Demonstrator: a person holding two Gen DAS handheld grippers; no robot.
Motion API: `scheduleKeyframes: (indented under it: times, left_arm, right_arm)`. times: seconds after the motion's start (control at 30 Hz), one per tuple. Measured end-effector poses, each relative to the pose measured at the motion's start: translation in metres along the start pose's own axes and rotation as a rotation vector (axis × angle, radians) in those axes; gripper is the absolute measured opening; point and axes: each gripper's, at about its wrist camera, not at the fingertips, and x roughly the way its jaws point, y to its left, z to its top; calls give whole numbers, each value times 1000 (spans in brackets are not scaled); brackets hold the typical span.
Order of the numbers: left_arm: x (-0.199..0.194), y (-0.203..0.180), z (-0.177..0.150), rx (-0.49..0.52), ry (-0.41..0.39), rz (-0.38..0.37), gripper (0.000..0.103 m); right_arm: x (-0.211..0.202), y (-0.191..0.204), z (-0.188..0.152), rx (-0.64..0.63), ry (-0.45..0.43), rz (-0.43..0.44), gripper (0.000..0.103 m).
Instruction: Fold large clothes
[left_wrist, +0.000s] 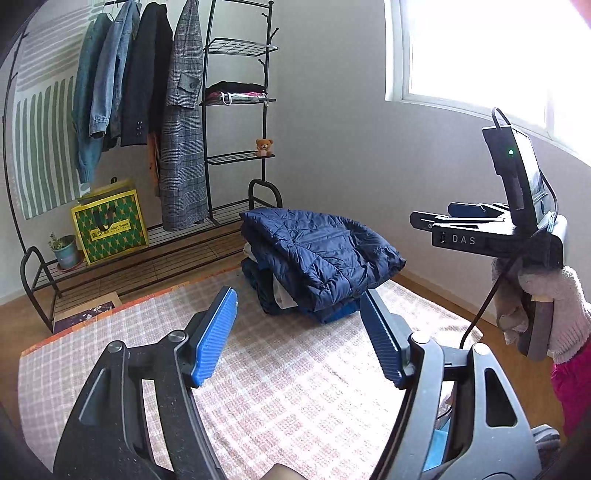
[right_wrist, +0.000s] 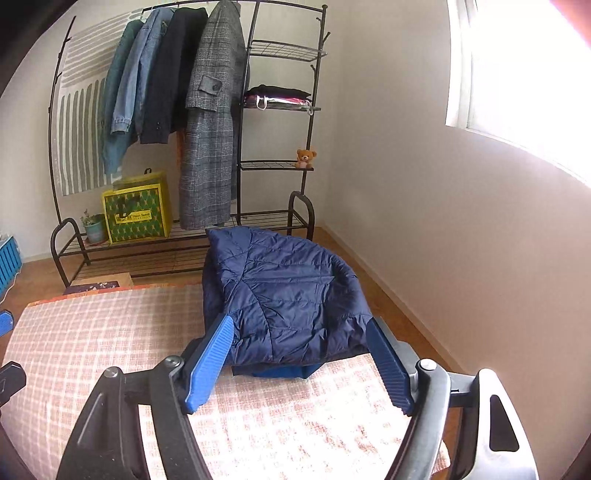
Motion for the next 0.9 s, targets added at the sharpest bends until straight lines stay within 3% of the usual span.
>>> scheduleKeyframes:
  times: [0.13, 0.23, 0.3, 0.5, 0.57, 0.67, 0.9]
  left_arm:
    - [-12, -1, -17, 10, -3, 24, 72]
    - [-18, -5, -28, 20, -12, 32, 80]
    - [-20, -8, -35, 28, -16, 32, 81]
    - [-16, -18, -48, 56, -1, 22, 82]
    - [-14, -18, -52, 55, -1, 23, 90]
    - [-10, -17, -57, 51, 1, 35, 91]
    - [-1, -17, -67, 50, 22, 65, 98]
  right_arm:
    - [-10, 10, -18, 19, -25, -14, 83]
    - [-14, 14, -30, 32, -38, -22, 87]
    - [-15, 16, -38, 39, -41, -22, 89]
    - [-5, 16, -54, 71, -36, -27, 94]
    - [-3, 17, -57, 71, -38, -24, 98]
    - [0, 20, -64, 50, -50, -36, 103]
    - [11, 30, -70, 25, -36, -34, 103]
